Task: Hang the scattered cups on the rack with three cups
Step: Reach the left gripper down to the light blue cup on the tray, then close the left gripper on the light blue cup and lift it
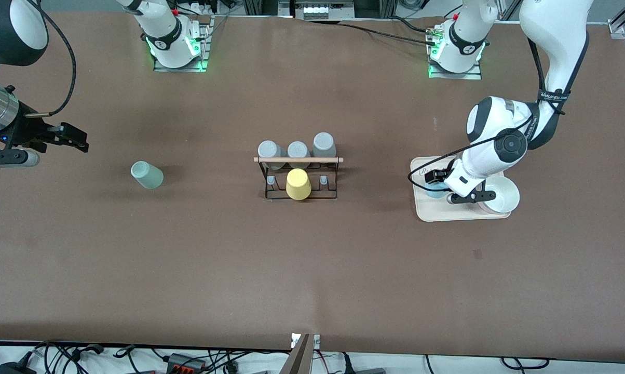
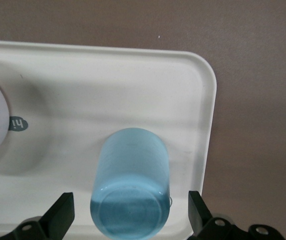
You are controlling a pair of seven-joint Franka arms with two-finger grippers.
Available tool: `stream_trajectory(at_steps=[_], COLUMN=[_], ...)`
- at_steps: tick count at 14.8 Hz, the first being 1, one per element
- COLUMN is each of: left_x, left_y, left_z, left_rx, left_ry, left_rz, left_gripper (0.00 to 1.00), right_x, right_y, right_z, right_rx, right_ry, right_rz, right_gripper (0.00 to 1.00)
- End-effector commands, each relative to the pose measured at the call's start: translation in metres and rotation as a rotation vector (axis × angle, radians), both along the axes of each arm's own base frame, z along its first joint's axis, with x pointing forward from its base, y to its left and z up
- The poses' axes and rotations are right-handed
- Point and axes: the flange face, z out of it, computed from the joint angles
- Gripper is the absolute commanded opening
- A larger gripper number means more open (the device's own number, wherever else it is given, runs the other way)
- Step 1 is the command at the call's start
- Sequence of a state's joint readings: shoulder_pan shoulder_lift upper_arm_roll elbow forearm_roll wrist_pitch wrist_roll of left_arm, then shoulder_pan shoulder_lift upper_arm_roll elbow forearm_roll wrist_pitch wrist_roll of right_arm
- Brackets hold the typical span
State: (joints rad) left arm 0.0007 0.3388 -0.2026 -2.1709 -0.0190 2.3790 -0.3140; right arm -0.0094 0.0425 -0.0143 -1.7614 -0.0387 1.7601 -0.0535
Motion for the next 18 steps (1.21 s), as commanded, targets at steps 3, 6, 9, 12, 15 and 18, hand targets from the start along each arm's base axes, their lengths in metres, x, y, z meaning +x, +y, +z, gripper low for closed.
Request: stream_trajectory(at_steps=[3,6,9,12,15,18], left_x=[-0.005,-0.004,-0.005,0.006,0.035,0.059], left_y=[-0.001,-0.001,-0.001,-0.001,-0.003,-0.009], left_z=[-0.001,0.000,0.000,0.020,0.063,0.106], left_rx=[0.019,0.019,0.021,0.021,0.027,0.026], left_ry=[-0.011,-0.012,-0.007,-0.024,-0.010,-0.020], left_rz=[0.011,0.021,0.019,0.018,0.017,0.048], left_gripper=[0.92,0.74,0.57,0.47,0.42,0.42], right_x=[0.000,0.000,0.000,0.000,0.000,0.000], right_y=[-0.002,-0.005,-0.004,-0.004,-0.004,-0.004], right_z=[0.001,-0.001,0.001,0.001,0.001,-0.001], right_rx=[-0.015,-0.016,-0.015,-0.015,-0.015,-0.015], right_ry=[-0.012,-0.009,-0.012,-0.012,-0.012,-0.009], right_rz=[-0.007,-0.011,-0.012,-0.012,-0.012,-0.013], right_gripper=[1.00,1.00,1.00,1.00,1.00,1.00])
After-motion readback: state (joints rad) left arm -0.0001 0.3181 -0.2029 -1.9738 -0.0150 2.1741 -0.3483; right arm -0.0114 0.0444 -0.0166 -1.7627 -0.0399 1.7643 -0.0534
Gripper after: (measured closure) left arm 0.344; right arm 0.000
